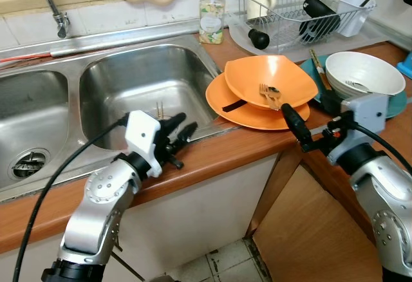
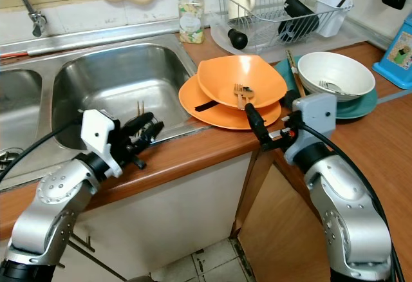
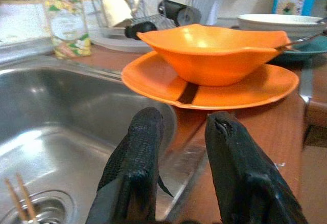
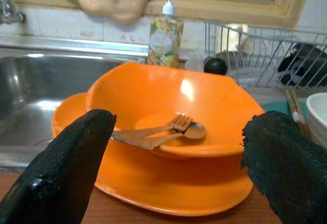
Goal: Kitchen organization
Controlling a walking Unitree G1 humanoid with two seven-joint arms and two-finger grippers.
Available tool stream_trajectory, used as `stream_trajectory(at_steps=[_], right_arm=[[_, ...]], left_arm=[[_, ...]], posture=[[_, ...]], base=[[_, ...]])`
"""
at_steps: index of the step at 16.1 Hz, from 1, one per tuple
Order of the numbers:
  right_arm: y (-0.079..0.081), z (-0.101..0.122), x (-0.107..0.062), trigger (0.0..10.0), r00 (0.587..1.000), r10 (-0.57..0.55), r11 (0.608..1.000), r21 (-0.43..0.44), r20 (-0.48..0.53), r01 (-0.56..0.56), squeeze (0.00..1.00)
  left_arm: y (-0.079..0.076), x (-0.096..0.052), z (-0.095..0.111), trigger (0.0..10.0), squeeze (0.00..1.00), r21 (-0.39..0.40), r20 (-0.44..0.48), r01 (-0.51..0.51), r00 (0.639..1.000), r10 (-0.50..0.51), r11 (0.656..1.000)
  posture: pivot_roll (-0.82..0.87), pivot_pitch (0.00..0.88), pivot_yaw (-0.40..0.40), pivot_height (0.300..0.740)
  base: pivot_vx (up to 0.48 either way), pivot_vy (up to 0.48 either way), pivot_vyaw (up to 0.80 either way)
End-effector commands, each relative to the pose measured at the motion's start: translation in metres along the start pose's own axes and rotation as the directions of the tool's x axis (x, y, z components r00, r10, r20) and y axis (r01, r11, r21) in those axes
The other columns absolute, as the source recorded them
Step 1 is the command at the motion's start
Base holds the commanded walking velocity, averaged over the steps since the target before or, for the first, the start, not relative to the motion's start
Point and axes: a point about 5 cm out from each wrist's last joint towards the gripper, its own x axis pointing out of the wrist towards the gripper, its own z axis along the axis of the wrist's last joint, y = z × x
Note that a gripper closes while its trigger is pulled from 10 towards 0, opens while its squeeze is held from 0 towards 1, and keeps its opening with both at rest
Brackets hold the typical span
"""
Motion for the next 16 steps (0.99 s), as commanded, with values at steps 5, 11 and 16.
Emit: stream_trajectory(at_steps=[5,11,16], right_arm=[[-0.006,-0.004,0.007,10.0,0.998,-0.035,0.999,-0.038,-0.054,0.033,0.00],[-0.026,-0.006,0.002,10.0,0.987,-0.142,0.989,-0.057,-0.080,0.138,0.00],[-0.030,-0.001,-0.003,10.0,0.983,-0.179,0.984,0.005,-0.031,0.179,0.00]], left_arm=[[-0.007,0.003,0.003,10.0,0.00,0.002,-0.004,0.021,1.000,-0.021,1.000],[-0.008,0.003,0.002,10.0,0.00,-0.003,-0.010,0.013,1.000,-0.013,1.000],[-0.010,0.003,0.004,10.0,0.00,-0.004,-0.002,0.015,1.000,-0.015,1.000]], posture=[[-0.18,0.000,0.016,0.740],[-0.18,0.000,0.015,0.740],[-0.18,0.000,0.013,0.740]], base=[[0.000,0.000,0.00],[0.000,0.000,0.00],[0.000,0.000,0.00]])
